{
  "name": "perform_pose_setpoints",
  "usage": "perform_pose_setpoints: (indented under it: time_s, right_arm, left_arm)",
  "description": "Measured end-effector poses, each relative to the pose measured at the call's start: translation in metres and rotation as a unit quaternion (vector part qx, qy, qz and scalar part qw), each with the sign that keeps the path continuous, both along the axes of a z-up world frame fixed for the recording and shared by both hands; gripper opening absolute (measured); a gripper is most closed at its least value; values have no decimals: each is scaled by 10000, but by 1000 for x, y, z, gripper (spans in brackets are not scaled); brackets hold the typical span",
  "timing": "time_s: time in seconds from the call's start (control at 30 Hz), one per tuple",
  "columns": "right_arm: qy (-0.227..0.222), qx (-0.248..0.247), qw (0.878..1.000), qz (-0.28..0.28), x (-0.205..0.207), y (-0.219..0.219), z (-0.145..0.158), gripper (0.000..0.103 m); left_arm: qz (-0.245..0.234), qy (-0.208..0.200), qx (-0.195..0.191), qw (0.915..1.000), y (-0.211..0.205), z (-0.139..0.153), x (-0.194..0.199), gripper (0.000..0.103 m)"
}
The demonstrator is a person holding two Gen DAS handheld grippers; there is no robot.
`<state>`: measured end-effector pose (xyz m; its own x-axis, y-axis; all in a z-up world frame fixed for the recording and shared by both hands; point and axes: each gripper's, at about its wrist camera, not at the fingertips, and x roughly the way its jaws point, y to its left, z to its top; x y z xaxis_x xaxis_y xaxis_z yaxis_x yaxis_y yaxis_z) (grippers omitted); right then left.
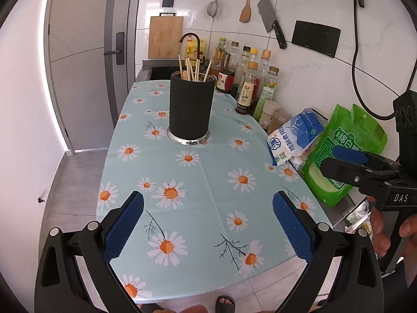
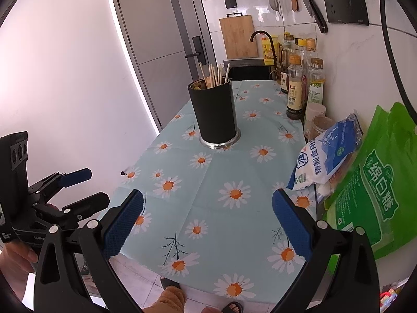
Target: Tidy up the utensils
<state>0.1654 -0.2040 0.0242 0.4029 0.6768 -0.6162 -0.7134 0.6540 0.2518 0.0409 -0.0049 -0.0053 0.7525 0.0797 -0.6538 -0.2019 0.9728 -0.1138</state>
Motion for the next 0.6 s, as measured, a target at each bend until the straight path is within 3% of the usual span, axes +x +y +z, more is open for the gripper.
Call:
perform_pose_setpoints:
  time_s: [0.6]
  right_arm:
    - [-4,-68,10000,-47,-2,-4,-1,98]
  left_arm:
    - [-6,15,-28,10000,-1,0,0,96]
